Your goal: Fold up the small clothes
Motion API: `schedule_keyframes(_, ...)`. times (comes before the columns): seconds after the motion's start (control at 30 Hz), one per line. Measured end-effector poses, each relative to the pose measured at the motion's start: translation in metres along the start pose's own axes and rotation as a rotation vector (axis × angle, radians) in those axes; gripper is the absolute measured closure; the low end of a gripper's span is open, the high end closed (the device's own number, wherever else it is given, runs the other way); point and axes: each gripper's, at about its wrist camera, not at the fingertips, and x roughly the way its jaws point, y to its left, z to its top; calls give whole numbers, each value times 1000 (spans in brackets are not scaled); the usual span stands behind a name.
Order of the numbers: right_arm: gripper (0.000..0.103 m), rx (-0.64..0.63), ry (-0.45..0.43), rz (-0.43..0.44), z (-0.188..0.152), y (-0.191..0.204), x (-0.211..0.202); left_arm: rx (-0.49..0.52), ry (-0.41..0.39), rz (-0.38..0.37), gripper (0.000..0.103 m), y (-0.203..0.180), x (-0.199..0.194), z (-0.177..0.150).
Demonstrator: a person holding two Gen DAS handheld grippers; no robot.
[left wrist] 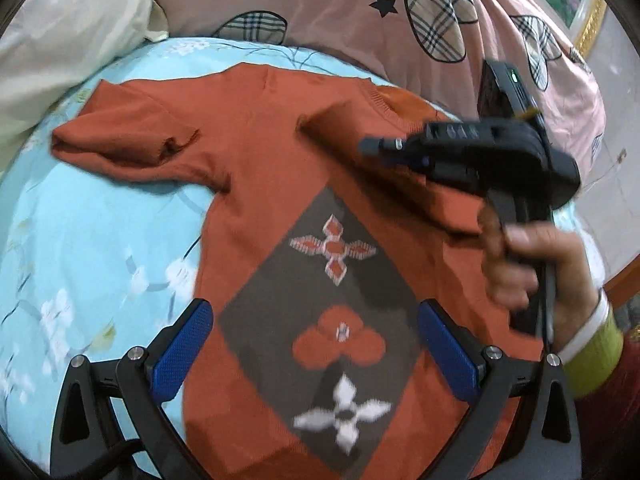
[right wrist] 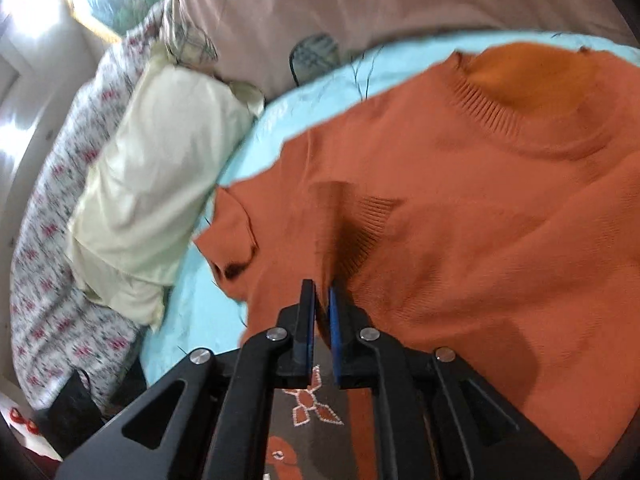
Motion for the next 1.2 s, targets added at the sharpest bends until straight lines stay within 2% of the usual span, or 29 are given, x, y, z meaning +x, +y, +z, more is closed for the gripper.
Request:
schedule_keyframes(0.03, 90, 20, 11, 16, -2, -3, -2, -7, 7, -20, 1, 2, 10, 9)
schedule_keyframes(0.1, 90, 36, -28, 34, -11, -11, -19, -17, 19, -55, 1, 4, 26, 24)
schedule_keyframes(0.23, 90, 76, -118, -8, -37, -28, -68, -40, 55, -108, 2, 4, 79, 69)
schedule_keyframes(0.37, 90, 124, -185, -66, -65, -46, -114, -44, 74, -90, 13, 2, 126, 104)
schedule_keyframes(0.43, 90, 155, -220, -96, -79, -55, -136, -21, 46, -65, 17, -1, 139, 117)
schedule_keyframes(0.47, 90, 171, -245, -107, -86, -61, -148, 1, 28, -66, 28, -3, 143, 122)
schedule_keyframes(0.5, 90, 186, -265, -116, -90, -66, -157, 21, 24, -71, 55, -6, 145, 126)
schedule_keyframes(0.57, 90, 212, -311, -150, -96, -76, -175, 50, 51, -89, 97, -11, 151, 131)
schedule_keyframes(0.6, 90, 220, -330, -164, -97, -80, -181, 38, 68, -88, 99, -11, 148, 134)
schedule_keyframes(0.73, 90, 249, -400, -267, -96, -98, -214, 26, -115, -28, 99, 3, 93, 128)
schedule_keyframes(0.8, 90, 264, -419, -349, -91, -110, -227, 22, -100, 20, 99, 15, 96, 125)
schedule_keyframes(0.87, 90, 271, -430, -397, -82, -120, -231, -18, -34, 10, 99, 27, 109, 122)
schedule_keyframes(0.97, 87, 267, -405, -459, -55, -136, -225, -40, -55, 11, 98, 29, 108, 123)
schedule_keyframes(1.03, 72, 256, -371, -497, -36, -149, -214, -82, -83, 0, 98, 36, 102, 124)
schedule_keyframes(1.07, 54, 260, -355, -509, -29, -156, -208, -103, -84, -12, 98, 39, 102, 125)
schedule_keyframes(1.1, 46, 265, -336, -532, -22, -164, -201, -109, -75, -18, 98, 41, 105, 125)
schedule_keyframes(1.2, 46, 248, -303, -525, -12, -179, -185, -51, -55, 22, 98, 33, 109, 123)
